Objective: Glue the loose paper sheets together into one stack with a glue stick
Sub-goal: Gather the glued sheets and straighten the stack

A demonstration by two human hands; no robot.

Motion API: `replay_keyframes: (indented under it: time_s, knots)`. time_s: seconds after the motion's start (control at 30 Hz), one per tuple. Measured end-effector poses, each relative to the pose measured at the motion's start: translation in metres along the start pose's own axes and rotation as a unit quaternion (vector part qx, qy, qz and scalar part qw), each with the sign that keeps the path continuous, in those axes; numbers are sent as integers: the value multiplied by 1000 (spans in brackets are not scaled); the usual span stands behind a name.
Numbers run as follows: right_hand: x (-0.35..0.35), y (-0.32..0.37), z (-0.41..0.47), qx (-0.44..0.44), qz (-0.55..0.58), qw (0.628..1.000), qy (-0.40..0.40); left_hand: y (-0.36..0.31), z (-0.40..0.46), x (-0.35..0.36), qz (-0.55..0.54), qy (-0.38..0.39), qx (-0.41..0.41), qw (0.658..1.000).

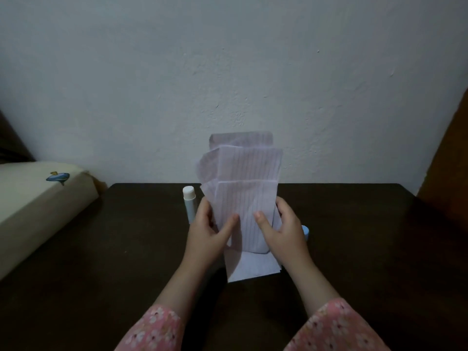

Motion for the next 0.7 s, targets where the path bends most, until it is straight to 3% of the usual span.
replay_keyframes:
  time_s: [0.23, 0.4, 0.47, 0.63, 0.7]
  knots:
    - [6, -18, -7, 56, 15, 998, -3, 16, -5, 2, -20, -17, -36, 999]
    - [2, 2, -4, -14, 36, 997, -61, -13, -3, -4, -37, -52, 50, 997]
    - [5, -3, -4, -8, 26, 998, -50, -12, -3, -3, -19, -47, 55, 997]
    - [19, -38, -5, 95, -3, 995, 39, 23, -5, 5, -1, -1, -60, 998]
    - [18, -37, -3, 84, -35, 995, 36, 26, -4, 5, -6, -4, -76, 997]
Point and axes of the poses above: each hand's wrist, its own z-axis towards the middle knuckle, its own x-axis out of the palm, y = z × x, the point moved 7 cm from there along z, towards the middle knuckle, and after that the axes turned 4 degrees about -y, right-handed, at the moved point
